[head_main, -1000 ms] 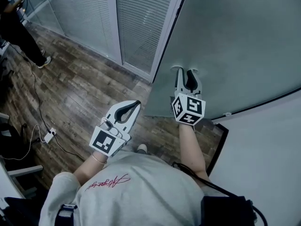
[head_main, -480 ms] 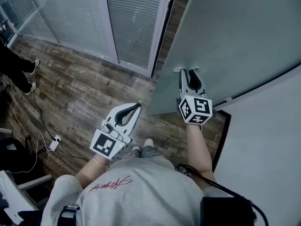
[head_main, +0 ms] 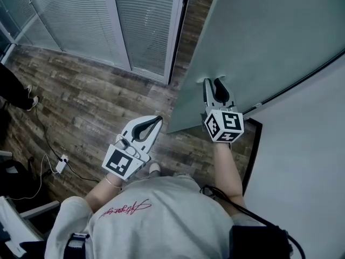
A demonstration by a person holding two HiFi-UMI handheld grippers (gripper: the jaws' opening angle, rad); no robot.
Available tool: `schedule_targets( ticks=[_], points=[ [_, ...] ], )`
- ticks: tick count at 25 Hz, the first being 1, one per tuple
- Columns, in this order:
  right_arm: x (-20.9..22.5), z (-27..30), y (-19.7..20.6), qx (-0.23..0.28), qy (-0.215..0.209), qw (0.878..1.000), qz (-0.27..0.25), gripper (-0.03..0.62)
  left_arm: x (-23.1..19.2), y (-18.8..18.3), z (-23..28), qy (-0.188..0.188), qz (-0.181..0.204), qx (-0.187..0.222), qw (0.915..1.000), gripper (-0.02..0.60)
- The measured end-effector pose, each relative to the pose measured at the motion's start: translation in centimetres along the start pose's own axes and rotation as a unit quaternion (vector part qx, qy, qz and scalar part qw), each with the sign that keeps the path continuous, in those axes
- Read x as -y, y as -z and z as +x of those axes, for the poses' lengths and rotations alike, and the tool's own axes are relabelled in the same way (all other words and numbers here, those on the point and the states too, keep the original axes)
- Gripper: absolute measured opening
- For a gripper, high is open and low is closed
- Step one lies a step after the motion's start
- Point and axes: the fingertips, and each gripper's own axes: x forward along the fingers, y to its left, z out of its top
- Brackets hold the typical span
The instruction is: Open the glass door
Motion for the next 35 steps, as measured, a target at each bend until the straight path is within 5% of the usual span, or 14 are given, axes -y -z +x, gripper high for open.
schedule_targets(
  ticks=[35],
  points=[
    [-0.2,-17.5,0.1,-0.006,-0.119,0.993,0.0,0.11,18.9,-0.8,-3.5,-0.137,0.01,0.019,0.9904,0.012]
  ],
)
